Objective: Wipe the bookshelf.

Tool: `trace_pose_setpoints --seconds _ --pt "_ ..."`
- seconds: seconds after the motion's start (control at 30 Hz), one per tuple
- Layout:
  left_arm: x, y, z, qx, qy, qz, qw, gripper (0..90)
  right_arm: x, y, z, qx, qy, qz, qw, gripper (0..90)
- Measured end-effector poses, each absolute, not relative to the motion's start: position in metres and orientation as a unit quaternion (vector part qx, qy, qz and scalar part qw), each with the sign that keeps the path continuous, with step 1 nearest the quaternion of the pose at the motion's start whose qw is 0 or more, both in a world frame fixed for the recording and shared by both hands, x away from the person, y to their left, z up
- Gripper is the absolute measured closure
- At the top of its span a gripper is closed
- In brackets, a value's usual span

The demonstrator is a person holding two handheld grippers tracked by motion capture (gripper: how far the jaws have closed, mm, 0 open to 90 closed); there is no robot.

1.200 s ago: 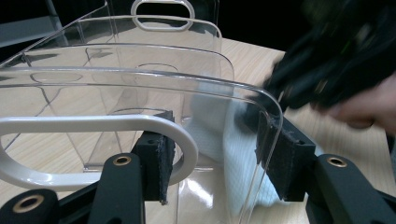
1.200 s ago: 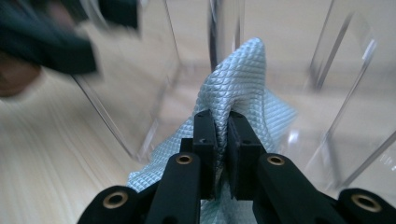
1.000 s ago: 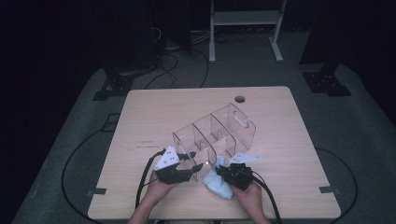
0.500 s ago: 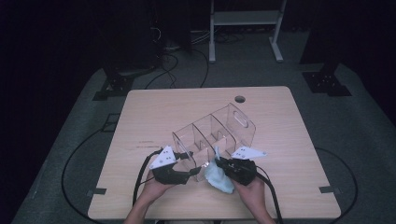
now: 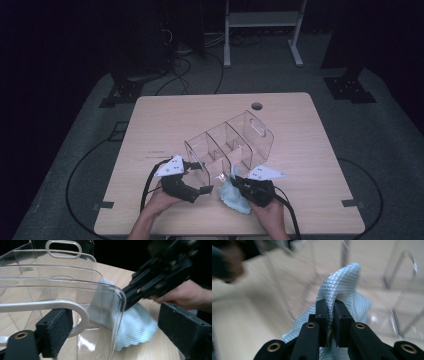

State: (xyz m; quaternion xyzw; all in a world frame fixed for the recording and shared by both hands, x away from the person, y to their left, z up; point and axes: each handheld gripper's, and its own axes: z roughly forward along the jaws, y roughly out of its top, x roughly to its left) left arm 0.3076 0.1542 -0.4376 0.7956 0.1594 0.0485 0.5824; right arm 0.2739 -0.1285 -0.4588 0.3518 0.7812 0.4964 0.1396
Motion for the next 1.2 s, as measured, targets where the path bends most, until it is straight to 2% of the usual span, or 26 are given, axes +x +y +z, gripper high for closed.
trace_pose_setpoints --seconds 0.2,0.4,0.53,0.83,1.03,1.2 --pt "0.311 0.159 -0.439 0.792 0.145 0.025 0.593 10.0 0.271 -0.119 -0.437 0.301 0.781 0.541 0.087 82.4" --pt "0.314 0.164 -0.44 0.786 0.148 0.021 0.6 9.7 0.275 -0.105 -0.415 0.257 0.781 0.563 0.08 82.4" --pt "0.314 0.164 -0.441 0.785 0.147 0.02 0.602 9.8 0.277 -0.099 -0.412 0.249 0.785 0.561 0.08 82.5" --pt "0.311 0.16 -0.441 0.789 0.144 0.016 0.597 10.7 0.281 -0.089 -0.435 0.262 0.79 0.551 0.059 82.6" --pt "0.311 0.159 -0.441 0.79 0.145 0.02 0.596 10.7 0.283 -0.082 -0.47 0.281 0.81 0.513 0.047 82.6" --pt "0.311 0.159 -0.441 0.79 0.145 0.021 0.595 10.6 0.284 -0.078 -0.482 0.289 0.824 0.485 0.045 82.5"
